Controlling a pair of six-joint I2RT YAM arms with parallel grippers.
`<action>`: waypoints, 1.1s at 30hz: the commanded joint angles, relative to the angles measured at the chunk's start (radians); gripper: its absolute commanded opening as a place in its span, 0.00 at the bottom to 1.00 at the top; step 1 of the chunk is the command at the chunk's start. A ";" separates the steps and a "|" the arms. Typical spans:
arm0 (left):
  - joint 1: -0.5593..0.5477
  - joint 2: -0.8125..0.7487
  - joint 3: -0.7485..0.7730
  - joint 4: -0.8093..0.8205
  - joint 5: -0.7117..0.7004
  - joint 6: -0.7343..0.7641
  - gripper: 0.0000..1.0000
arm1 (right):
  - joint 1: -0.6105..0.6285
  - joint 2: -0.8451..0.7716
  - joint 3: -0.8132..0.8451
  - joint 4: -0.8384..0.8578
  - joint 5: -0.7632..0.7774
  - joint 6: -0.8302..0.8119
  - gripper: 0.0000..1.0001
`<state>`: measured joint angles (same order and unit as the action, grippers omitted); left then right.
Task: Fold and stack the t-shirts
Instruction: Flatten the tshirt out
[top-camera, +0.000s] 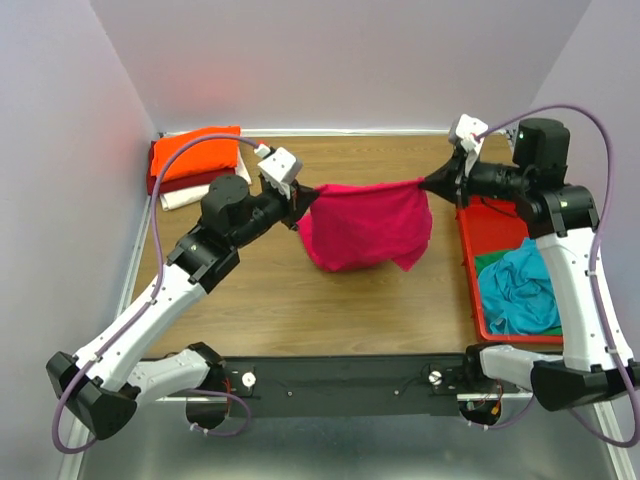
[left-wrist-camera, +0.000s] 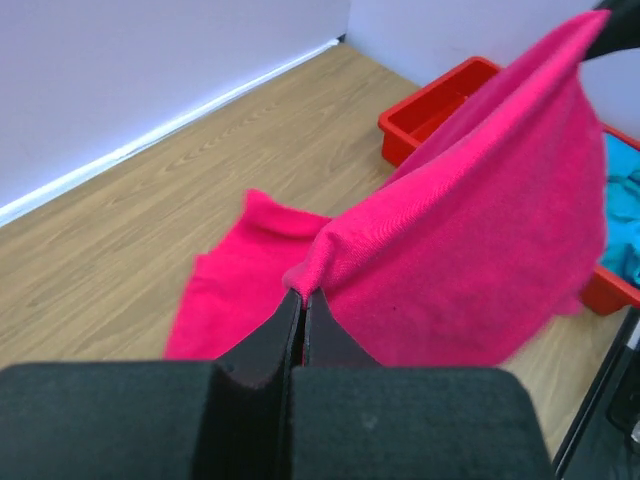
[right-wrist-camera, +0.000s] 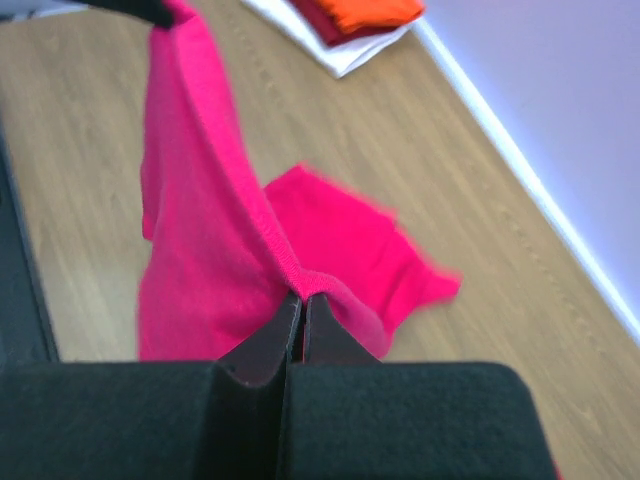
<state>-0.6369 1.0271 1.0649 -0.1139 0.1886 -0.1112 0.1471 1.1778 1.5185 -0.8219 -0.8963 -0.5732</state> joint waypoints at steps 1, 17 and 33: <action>0.000 0.036 0.162 0.054 0.034 0.004 0.00 | -0.001 0.069 0.166 0.070 0.120 0.128 0.00; 0.003 0.239 0.713 -0.027 -0.005 0.100 0.00 | -0.003 0.229 0.655 0.127 0.184 0.285 0.00; 0.002 0.194 0.666 0.002 0.036 0.067 0.00 | -0.047 0.066 0.470 0.158 0.148 0.343 0.00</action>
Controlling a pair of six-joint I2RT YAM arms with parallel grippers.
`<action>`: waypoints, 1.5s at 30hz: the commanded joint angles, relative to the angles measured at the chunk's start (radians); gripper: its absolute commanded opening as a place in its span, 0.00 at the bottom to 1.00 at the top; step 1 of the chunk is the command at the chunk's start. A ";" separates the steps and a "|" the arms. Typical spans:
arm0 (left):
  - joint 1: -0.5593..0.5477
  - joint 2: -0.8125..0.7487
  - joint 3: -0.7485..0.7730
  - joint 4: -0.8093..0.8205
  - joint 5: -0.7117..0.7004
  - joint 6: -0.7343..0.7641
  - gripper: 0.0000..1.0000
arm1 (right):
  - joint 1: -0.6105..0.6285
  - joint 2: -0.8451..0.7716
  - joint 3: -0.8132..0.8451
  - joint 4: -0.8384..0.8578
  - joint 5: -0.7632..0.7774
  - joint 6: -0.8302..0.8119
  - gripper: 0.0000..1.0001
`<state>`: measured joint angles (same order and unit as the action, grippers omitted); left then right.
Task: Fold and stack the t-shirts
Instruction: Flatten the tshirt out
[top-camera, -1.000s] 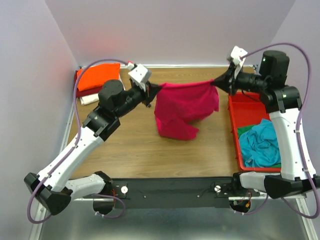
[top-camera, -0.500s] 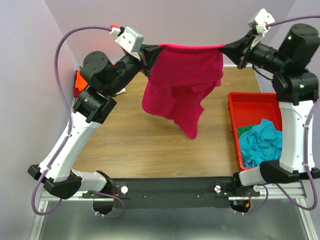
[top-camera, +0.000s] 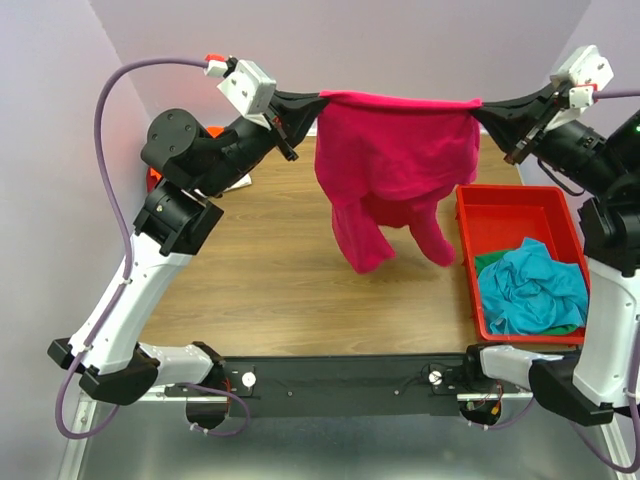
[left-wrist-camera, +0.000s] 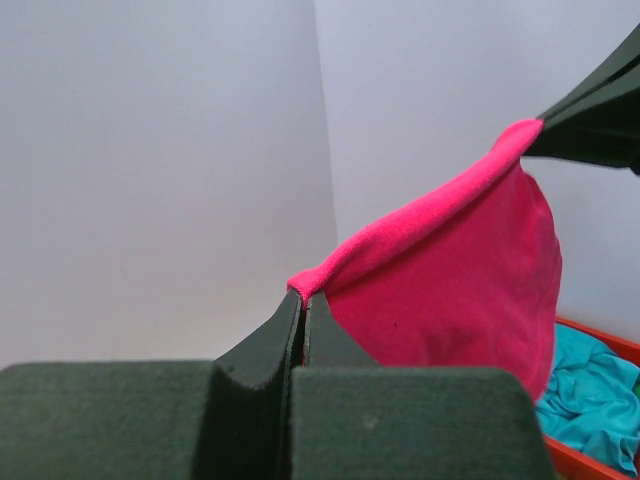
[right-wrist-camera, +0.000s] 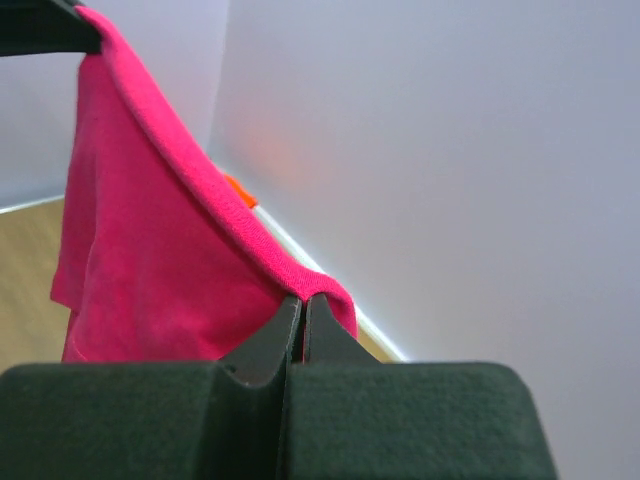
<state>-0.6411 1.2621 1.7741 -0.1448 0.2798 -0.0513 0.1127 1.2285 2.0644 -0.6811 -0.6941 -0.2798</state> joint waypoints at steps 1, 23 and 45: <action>0.008 -0.047 -0.060 0.031 -0.071 0.010 0.00 | -0.013 0.025 -0.090 0.023 -0.077 0.063 0.00; 0.075 -0.111 -0.056 -0.024 0.159 -0.027 0.00 | 0.013 0.097 -0.247 0.149 -0.113 0.065 0.00; -0.238 -0.399 -0.889 -0.145 -0.272 -0.246 0.86 | 0.013 -0.151 -1.066 -0.137 0.110 -0.335 1.00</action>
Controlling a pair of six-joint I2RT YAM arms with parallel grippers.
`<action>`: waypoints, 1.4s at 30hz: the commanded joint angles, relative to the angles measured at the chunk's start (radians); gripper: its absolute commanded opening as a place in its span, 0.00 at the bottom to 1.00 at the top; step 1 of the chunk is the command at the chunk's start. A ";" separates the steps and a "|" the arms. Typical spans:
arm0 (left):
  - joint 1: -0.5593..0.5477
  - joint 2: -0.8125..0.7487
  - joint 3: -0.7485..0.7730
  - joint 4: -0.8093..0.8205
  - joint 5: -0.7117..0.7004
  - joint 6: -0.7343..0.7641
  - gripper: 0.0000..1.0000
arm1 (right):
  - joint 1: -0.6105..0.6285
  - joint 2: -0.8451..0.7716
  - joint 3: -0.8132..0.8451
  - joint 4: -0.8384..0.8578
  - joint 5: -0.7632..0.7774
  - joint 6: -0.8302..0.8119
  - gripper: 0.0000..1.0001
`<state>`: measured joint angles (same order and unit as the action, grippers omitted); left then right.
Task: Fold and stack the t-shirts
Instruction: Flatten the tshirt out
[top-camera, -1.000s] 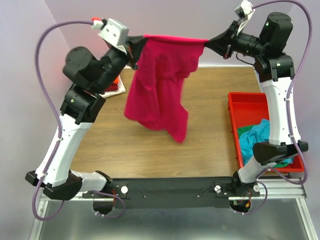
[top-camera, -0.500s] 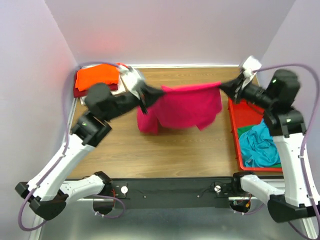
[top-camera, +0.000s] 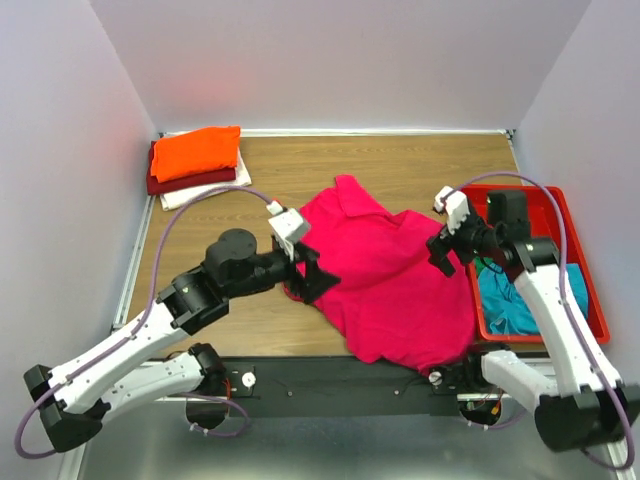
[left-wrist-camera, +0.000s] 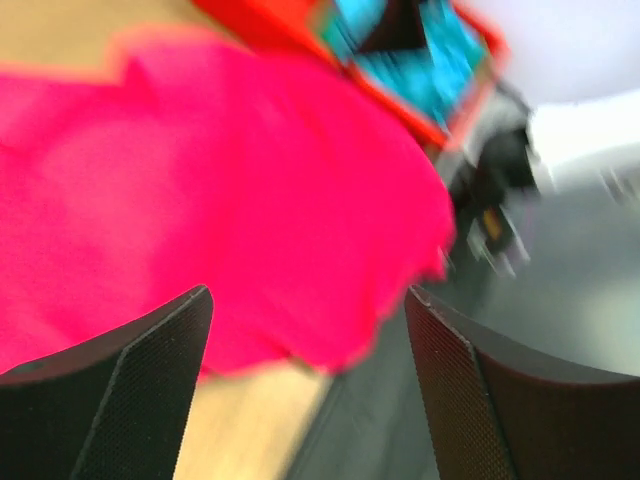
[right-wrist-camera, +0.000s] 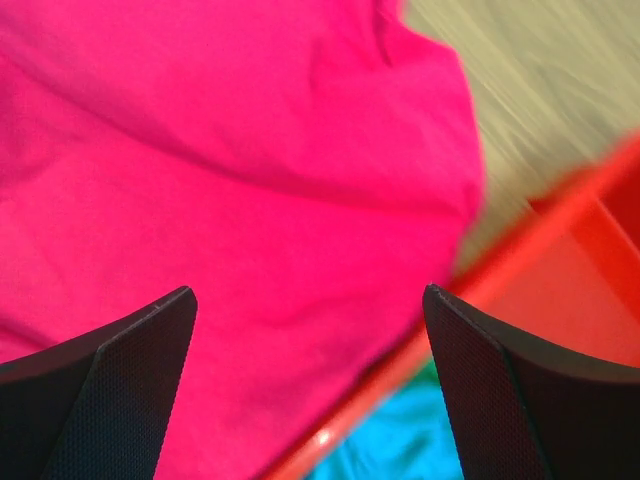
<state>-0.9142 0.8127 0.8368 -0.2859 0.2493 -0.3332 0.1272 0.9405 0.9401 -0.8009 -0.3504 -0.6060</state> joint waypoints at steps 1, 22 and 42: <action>0.110 0.084 0.059 0.019 -0.242 0.054 0.86 | -0.001 0.250 0.071 0.009 -0.346 -0.005 1.00; 0.496 1.057 0.700 0.036 0.151 0.263 0.69 | 0.114 1.009 0.643 0.120 0.028 0.132 0.99; 0.330 1.525 1.156 -0.190 -0.224 0.275 0.70 | 0.020 0.992 0.528 0.121 0.047 0.135 0.87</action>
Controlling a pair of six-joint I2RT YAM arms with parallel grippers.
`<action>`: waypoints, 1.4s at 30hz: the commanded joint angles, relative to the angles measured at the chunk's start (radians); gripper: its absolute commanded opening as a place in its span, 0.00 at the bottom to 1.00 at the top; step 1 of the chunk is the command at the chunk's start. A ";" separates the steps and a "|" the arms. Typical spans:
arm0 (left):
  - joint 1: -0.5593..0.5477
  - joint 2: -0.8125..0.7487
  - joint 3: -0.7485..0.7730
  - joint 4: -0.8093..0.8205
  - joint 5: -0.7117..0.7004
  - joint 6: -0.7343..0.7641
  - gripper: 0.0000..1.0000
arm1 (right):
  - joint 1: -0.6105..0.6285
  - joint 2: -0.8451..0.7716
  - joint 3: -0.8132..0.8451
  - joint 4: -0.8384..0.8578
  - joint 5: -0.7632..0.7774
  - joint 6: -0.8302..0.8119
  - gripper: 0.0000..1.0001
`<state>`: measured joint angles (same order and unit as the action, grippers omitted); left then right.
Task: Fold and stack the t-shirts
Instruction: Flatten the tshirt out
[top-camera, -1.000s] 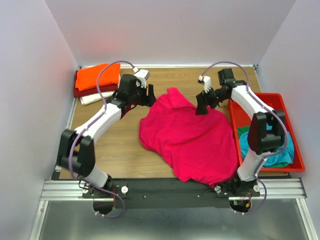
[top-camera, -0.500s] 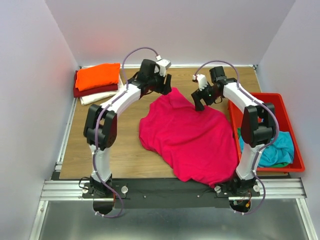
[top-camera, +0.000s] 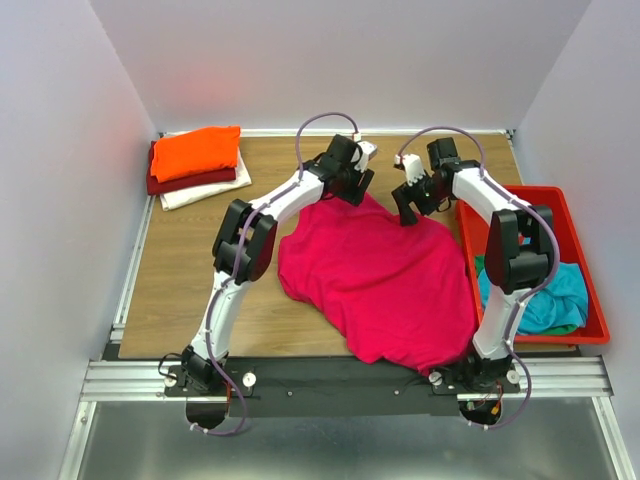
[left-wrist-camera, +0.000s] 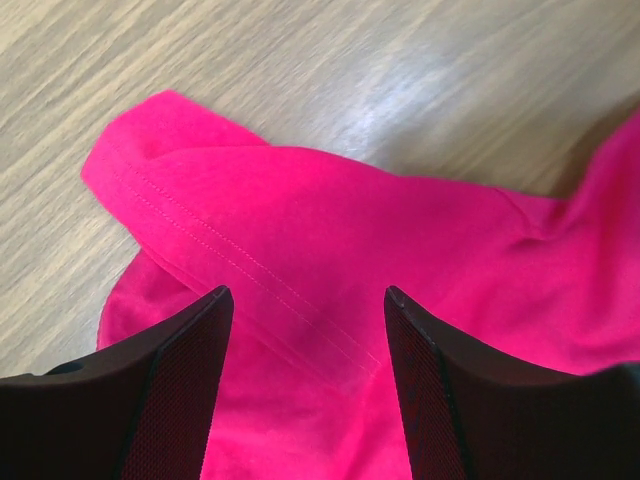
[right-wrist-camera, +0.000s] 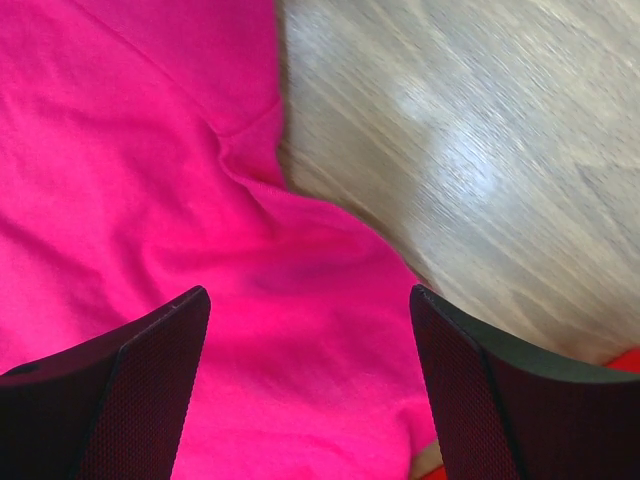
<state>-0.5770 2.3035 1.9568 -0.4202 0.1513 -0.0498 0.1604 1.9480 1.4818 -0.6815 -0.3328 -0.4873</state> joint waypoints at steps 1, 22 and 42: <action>-0.007 0.040 0.037 -0.054 -0.133 -0.012 0.70 | -0.016 -0.015 -0.021 0.003 0.028 0.016 0.87; 0.118 -0.071 -0.269 0.115 -0.087 -0.050 0.00 | -0.019 -0.009 -0.032 0.004 0.043 -0.008 0.87; 0.224 -0.233 -0.430 0.184 -0.053 -0.061 0.00 | -0.018 0.103 0.035 -0.015 0.005 0.016 0.07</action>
<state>-0.3740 2.1284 1.5379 -0.2569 0.0826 -0.0998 0.1463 2.0399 1.4876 -0.6796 -0.3038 -0.4858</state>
